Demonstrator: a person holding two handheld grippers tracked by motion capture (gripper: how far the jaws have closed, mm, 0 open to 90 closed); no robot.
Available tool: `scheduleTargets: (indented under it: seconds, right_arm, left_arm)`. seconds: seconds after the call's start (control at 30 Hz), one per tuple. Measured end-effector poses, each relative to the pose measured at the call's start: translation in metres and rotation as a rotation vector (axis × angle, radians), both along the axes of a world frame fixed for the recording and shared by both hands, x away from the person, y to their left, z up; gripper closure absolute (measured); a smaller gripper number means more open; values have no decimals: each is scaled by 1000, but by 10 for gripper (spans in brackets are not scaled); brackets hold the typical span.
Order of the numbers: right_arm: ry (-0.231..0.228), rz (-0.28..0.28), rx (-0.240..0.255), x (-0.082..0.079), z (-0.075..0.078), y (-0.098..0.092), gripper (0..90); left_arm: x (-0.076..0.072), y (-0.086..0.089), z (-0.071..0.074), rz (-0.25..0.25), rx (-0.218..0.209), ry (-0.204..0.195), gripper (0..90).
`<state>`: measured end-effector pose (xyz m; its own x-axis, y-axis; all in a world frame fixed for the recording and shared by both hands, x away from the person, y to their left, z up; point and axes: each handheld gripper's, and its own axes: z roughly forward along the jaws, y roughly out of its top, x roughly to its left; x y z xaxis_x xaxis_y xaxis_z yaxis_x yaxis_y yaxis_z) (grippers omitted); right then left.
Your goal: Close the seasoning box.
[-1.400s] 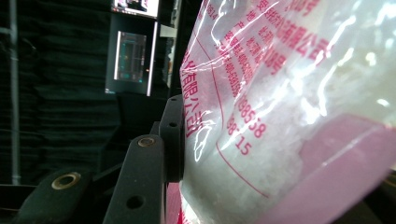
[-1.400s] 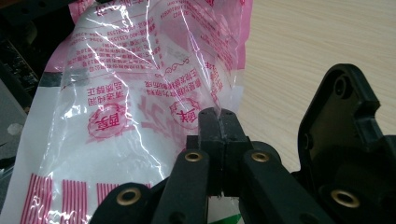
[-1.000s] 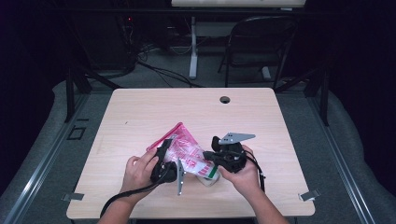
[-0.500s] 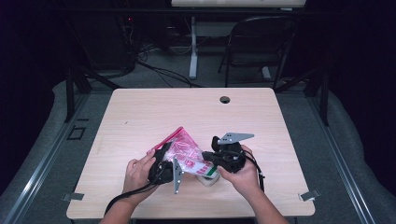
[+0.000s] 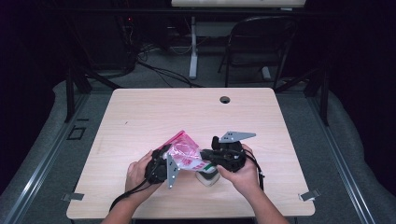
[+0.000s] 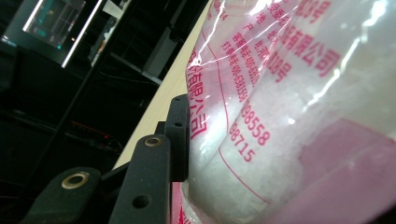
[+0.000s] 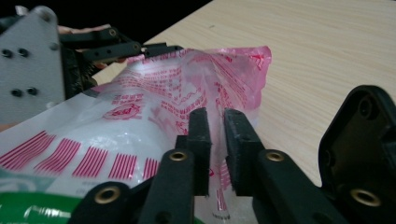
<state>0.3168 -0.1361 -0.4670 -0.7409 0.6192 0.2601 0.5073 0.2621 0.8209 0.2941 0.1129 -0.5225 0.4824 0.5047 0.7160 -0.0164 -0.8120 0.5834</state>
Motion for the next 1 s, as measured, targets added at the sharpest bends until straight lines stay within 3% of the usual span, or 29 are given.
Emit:
scheduleTargets:
  seconds: [0.2,0.27,0.47,0.5,0.6,0.77,0.87,0.9,1.0]
  right_arm:
    - [-28,-20,54,-2,7,-5,691]
    - [-49,-41,72,-2,12,-9,662]
    - [-90,-75,86,-2,21,-18,617]
    - [-91,-79,102,-2,22,-19,614]
    - [-97,-85,100,-2,24,-22,611]
    - [-100,-101,104,-2,25,-26,606]
    - [-102,-102,103,-2,26,-26,606]
    - [-102,-102,103,-2,26,-26,606]
    - [-106,-104,106,-3,26,-26,606]
  left_arm:
    - [3,6,-1,10,-33,44,691]
    - [7,10,-3,16,-81,85,690]
    - [11,17,-6,23,-135,148,690]
    - [14,21,-7,25,-179,179,691]
    - [16,24,-7,25,-208,204,690]
    - [21,33,-7,31,-306,263,691]
    - [24,36,-7,32,-337,279,691]
    - [26,40,-6,36,-378,302,691]
    - [28,45,-5,47,-430,325,691]
